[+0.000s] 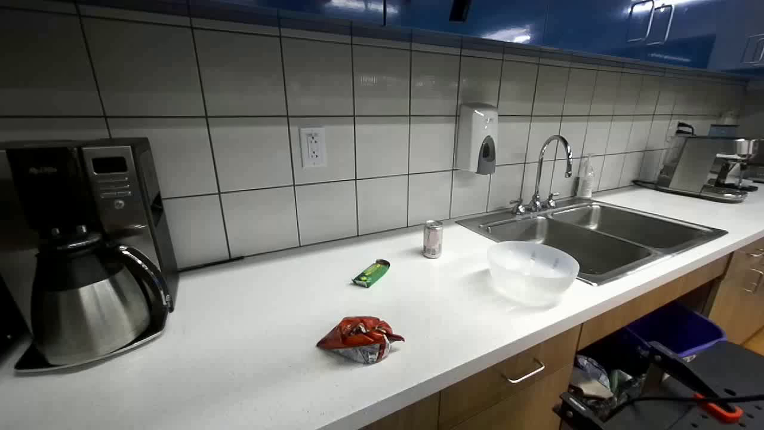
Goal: Put the can in the bowl
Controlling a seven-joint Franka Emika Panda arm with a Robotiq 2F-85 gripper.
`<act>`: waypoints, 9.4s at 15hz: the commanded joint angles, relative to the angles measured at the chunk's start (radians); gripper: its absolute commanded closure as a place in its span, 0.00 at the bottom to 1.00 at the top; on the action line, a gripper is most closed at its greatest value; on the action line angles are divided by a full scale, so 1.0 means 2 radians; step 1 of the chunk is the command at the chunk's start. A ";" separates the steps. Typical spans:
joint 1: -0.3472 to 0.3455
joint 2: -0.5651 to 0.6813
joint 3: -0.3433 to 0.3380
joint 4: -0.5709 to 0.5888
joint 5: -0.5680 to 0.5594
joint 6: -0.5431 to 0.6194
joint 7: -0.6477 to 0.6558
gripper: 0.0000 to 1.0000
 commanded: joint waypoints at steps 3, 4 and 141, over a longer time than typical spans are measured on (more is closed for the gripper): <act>0.000 0.001 0.000 0.001 0.000 -0.001 0.000 0.00; 0.000 0.001 0.000 0.001 0.000 -0.001 0.000 0.00; -0.138 0.611 -0.147 0.296 -0.083 0.238 -0.184 0.62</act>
